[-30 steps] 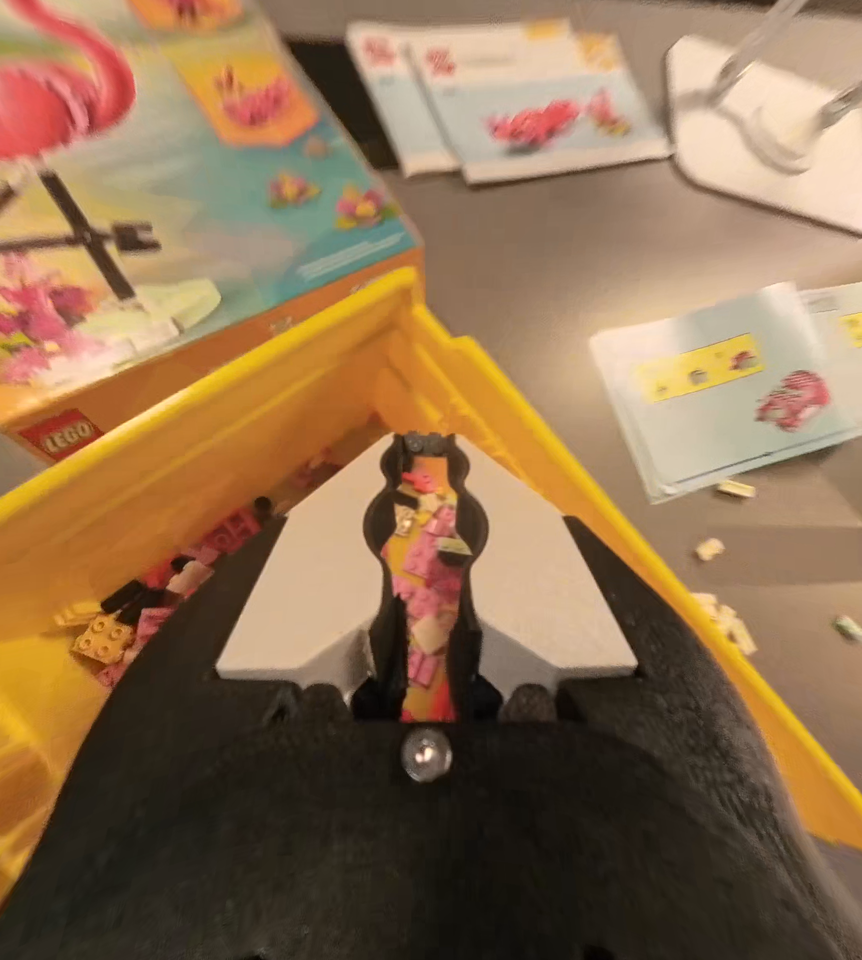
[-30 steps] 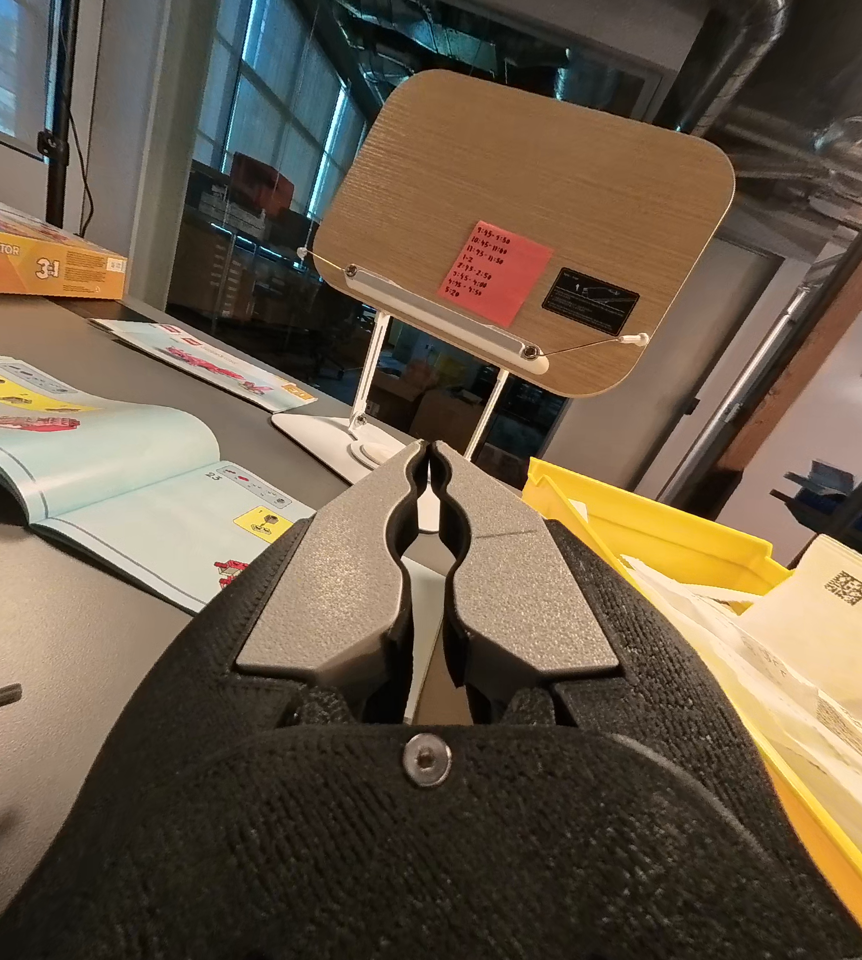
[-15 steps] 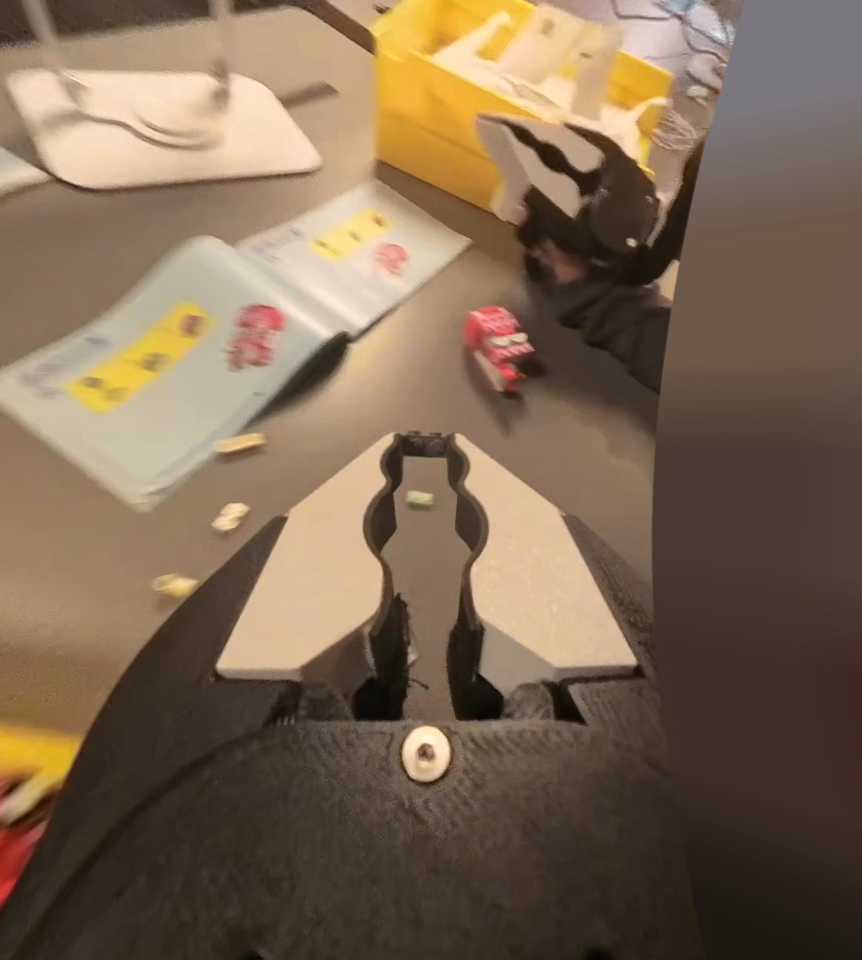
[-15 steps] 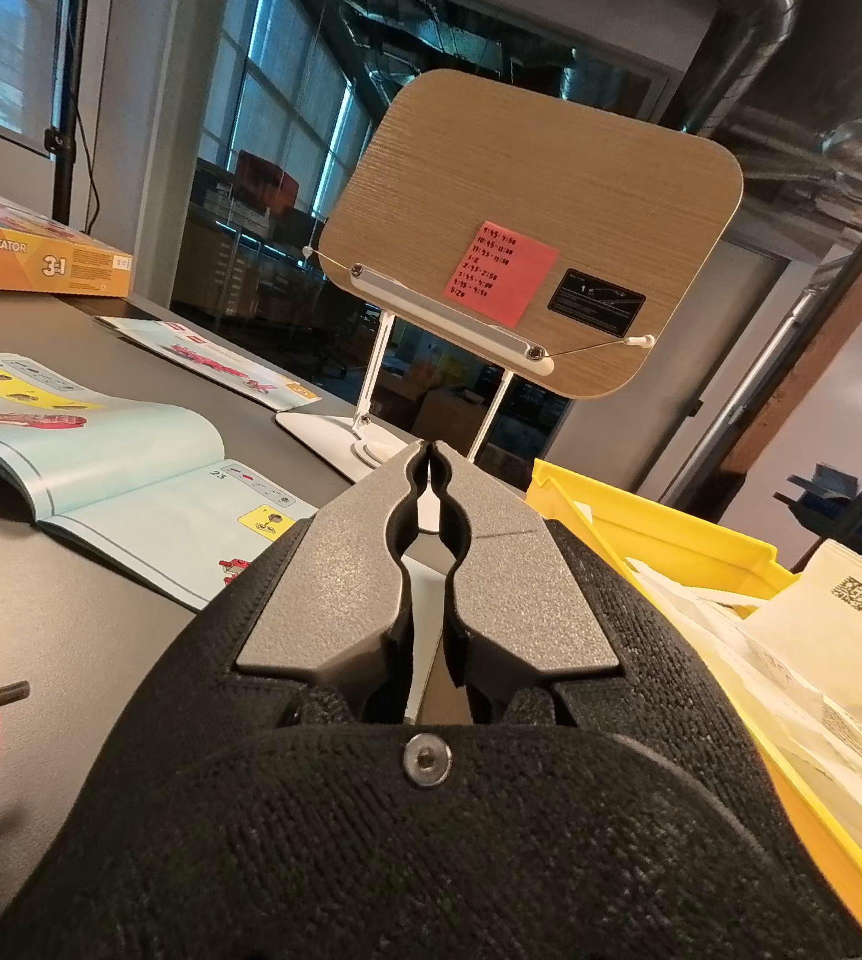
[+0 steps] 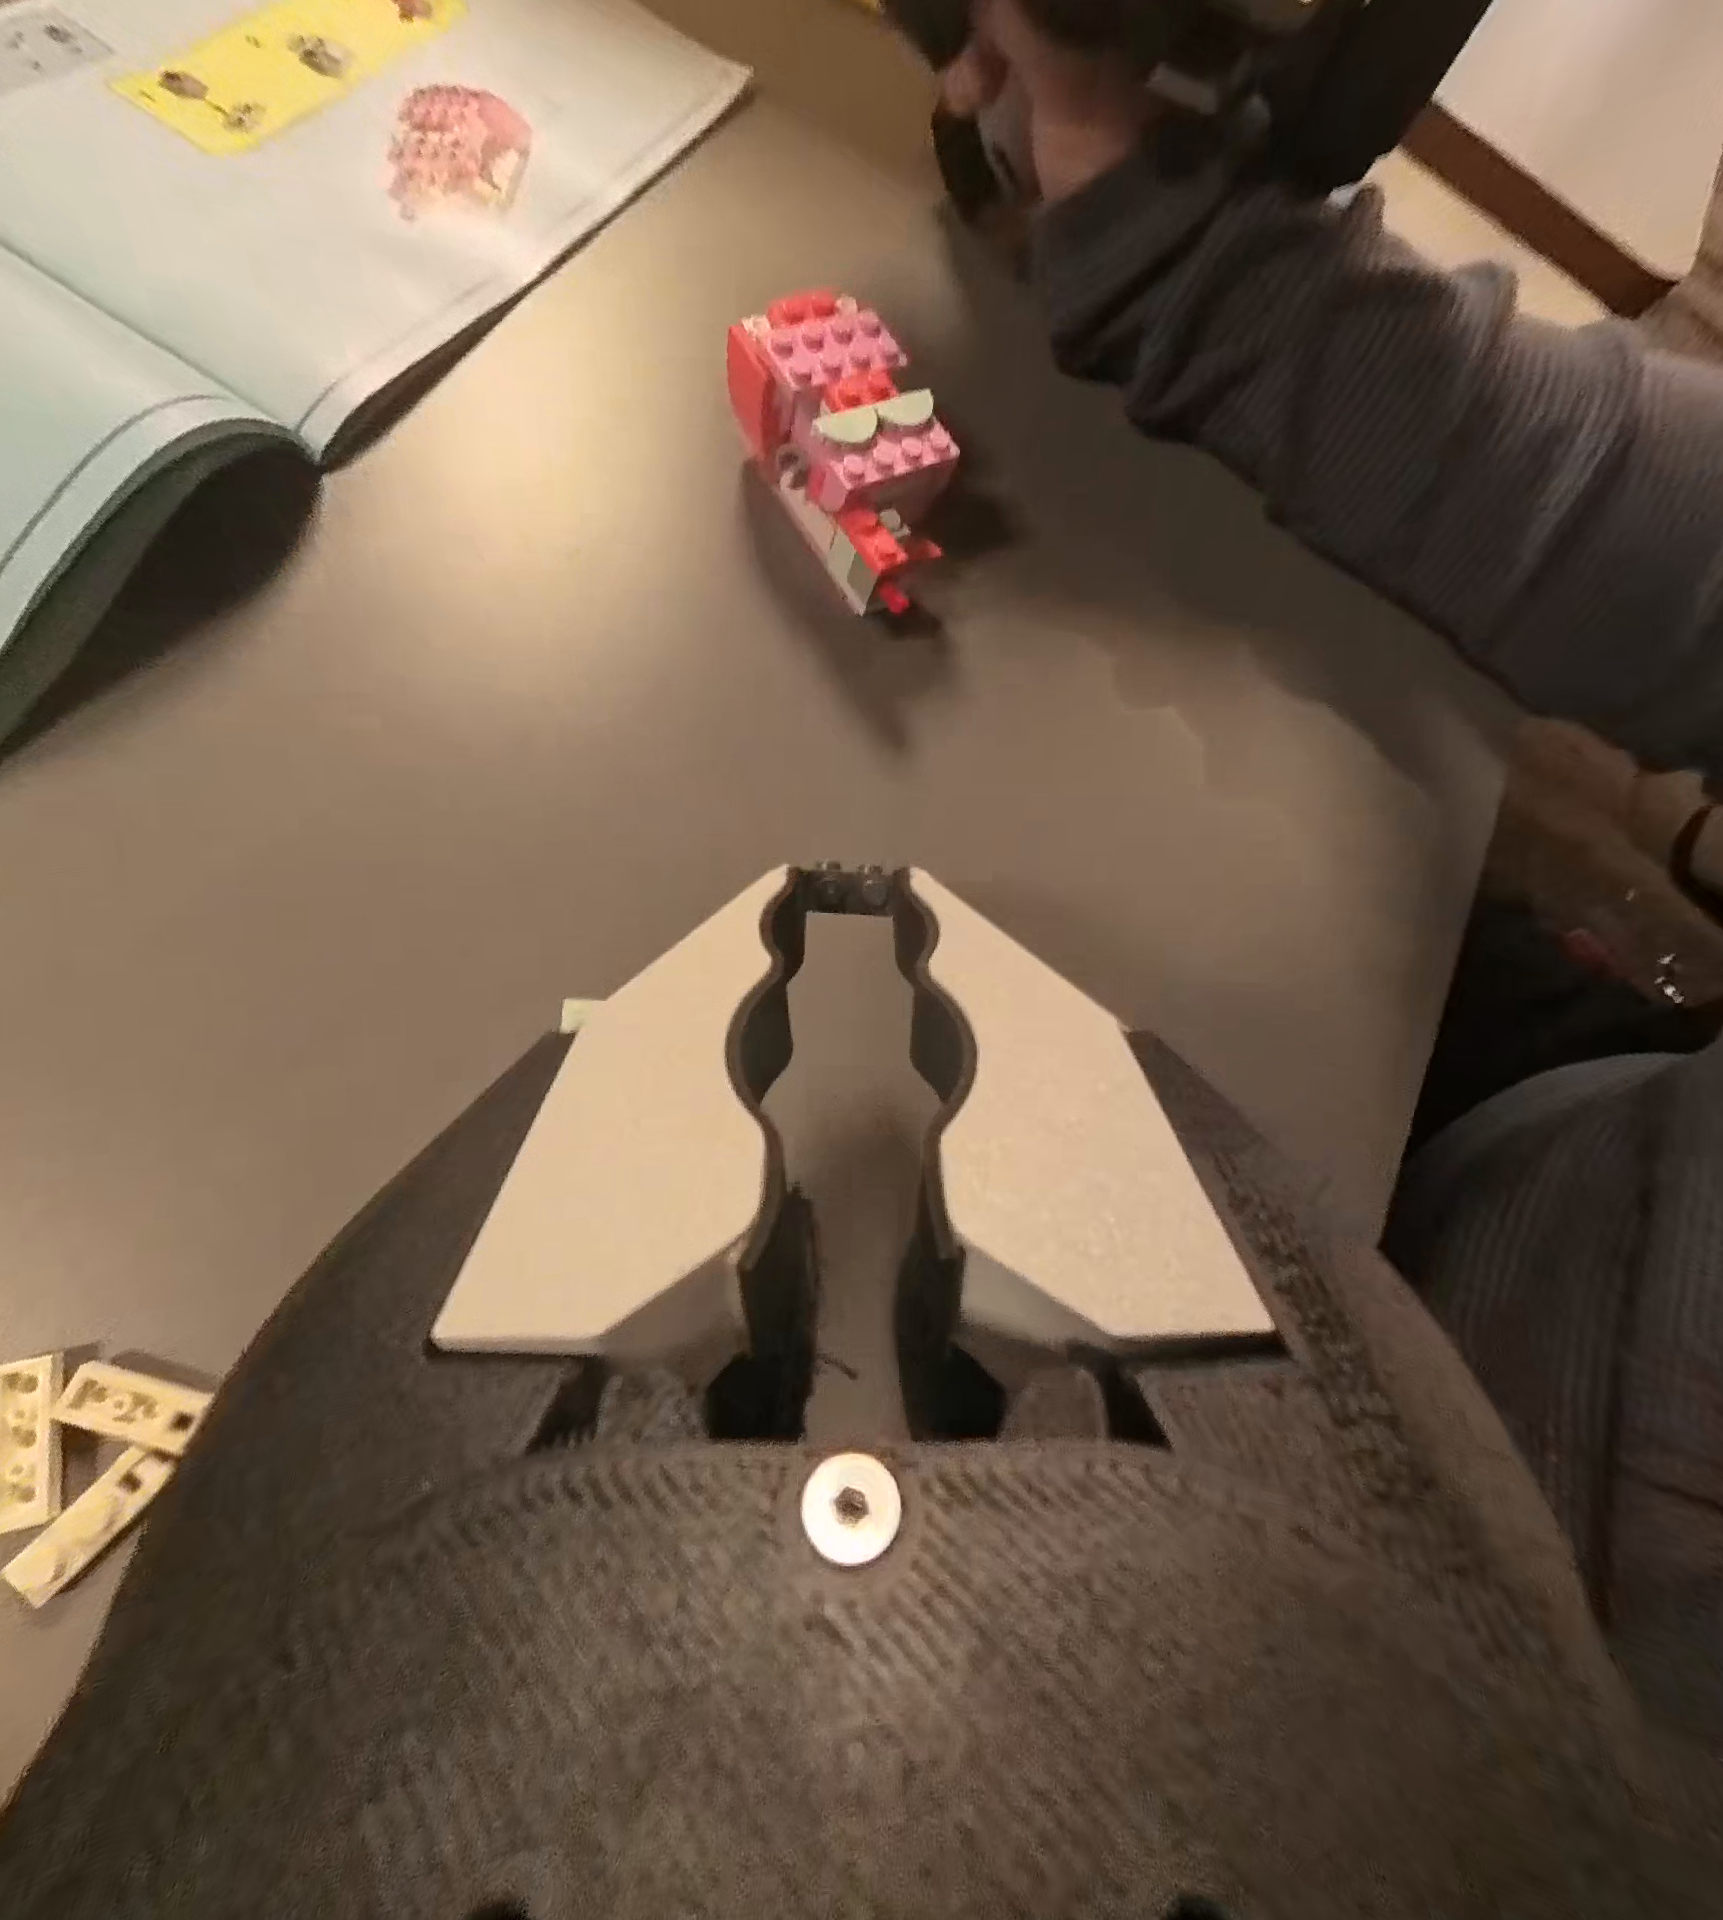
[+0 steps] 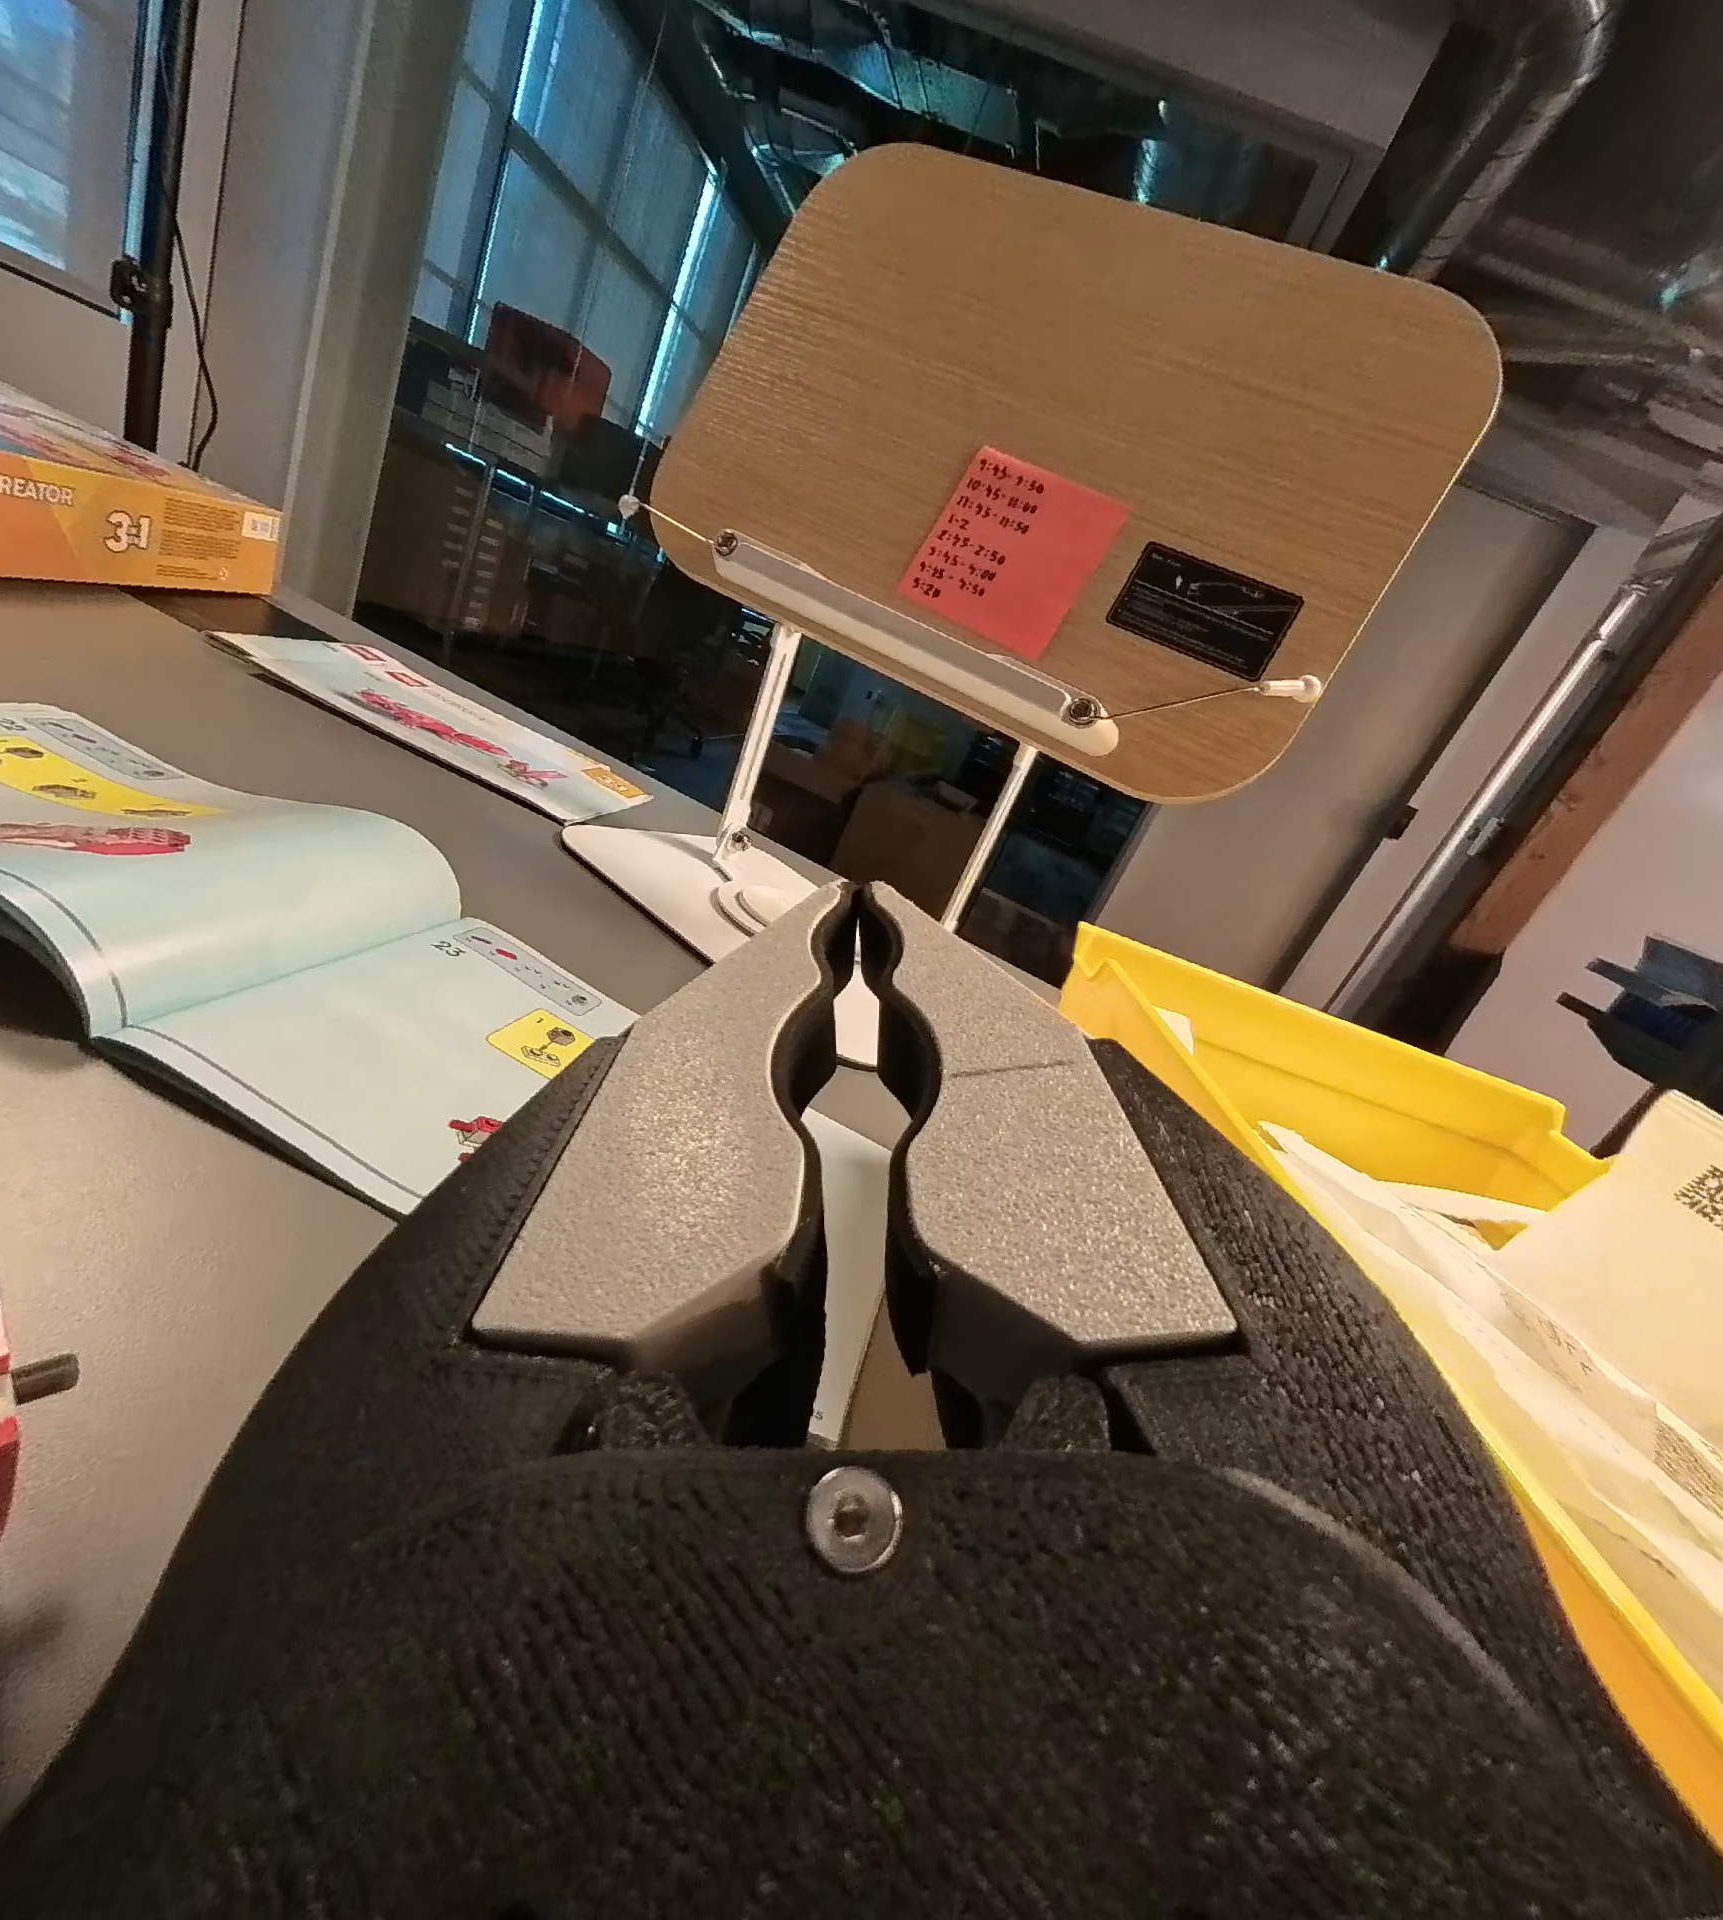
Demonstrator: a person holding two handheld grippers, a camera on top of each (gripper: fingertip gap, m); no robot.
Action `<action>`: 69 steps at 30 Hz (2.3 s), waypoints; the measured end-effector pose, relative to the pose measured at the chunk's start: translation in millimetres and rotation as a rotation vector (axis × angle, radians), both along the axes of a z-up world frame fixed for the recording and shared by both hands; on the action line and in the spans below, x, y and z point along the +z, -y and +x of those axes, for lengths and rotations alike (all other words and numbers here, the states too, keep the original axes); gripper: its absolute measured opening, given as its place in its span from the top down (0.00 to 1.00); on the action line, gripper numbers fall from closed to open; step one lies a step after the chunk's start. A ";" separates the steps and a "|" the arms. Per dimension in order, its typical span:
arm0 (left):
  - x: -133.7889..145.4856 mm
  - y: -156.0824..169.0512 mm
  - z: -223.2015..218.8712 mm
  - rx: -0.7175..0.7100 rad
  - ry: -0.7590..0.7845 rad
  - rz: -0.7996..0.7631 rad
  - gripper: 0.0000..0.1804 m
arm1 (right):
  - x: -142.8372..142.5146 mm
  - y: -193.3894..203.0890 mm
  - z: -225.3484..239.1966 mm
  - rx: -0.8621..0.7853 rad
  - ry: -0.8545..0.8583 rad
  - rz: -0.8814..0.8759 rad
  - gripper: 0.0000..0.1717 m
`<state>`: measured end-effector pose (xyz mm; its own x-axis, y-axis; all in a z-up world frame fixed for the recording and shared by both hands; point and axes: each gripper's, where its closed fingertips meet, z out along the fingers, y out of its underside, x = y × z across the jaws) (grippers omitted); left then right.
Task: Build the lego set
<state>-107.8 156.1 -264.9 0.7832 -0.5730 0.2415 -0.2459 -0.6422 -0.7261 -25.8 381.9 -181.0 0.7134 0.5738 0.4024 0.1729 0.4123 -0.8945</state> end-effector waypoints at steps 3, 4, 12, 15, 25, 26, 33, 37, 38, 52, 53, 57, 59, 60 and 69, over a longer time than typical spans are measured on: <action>-9.5 4.3 -3.4 -0.041 -0.081 -0.013 0.91 | -0.7 0.9 -1.4 0.004 0.010 0.003 1.00; -12.5 6.1 -4.6 -0.061 -0.108 -0.017 0.91 | -0.8 1.2 -1.8 0.005 0.013 0.005 1.00; -32.1 25.8 -6.8 -0.224 -0.232 -0.074 0.91 | -1.4 1.2 -2.8 0.010 0.018 0.003 1.00; -29.9 27.1 -5.0 -0.220 -0.176 -0.081 0.79 | -1.7 1.1 -3.1 0.011 0.021 0.003 1.00; -11.5 32.1 -19.0 -0.176 -0.055 -0.024 0.64 | 14.7 25.0 -12.5 0.118 0.032 0.089 0.99; -13.1 32.7 -22.0 -0.168 -0.066 -0.023 0.64 | 16.5 40.3 -22.2 0.207 0.063 0.108 0.97; -15.9 35.7 -34.5 -0.112 -0.032 -0.042 0.64 | -15.7 208.0 -77.9 0.957 0.515 -0.040 0.90; -12.8 40.8 -38.5 -0.099 -0.014 -0.029 0.66 | -54.8 243.2 -95.0 1.050 0.795 -0.170 0.81; -12.9 42.3 -38.8 -0.099 -0.014 -0.028 0.66 | -65.0 246.6 -97.0 1.059 0.849 -0.203 0.80; -11.6 56.2 -37.9 -0.116 -0.015 -0.009 0.67 | -111.7 251.2 -102.6 1.046 1.029 -0.340 0.90; -10.9 56.9 -38.5 -0.116 -0.020 -0.006 0.67 | -112.1 250.1 -101.9 1.047 1.027 -0.340 0.91; -8.1 52.3 -41.1 -0.094 -0.020 0.016 0.69 | -98.1 251.2 -101.5 1.086 0.930 -0.337 0.92; -9.6 44.6 -42.8 -0.063 -0.026 0.019 0.70 | -87.3 249.3 -100.3 1.096 0.872 -0.333 0.92; -11.3 40.1 -43.7 -0.047 -0.037 0.021 0.70 | -81.8 247.9 -99.1 1.100 0.844 -0.328 1.00; -24.5 15.0 -50.8 -0.030 -0.186 0.020 0.74 | -51.4 224.5 -84.5 1.055 0.677 -0.308 1.00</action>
<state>-158.6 141.2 -289.4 0.7958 -0.5998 0.0827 -0.3956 -0.6184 -0.6790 -110.3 157.4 -232.5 -0.4322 0.8650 0.2549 0.3454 0.4199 -0.8393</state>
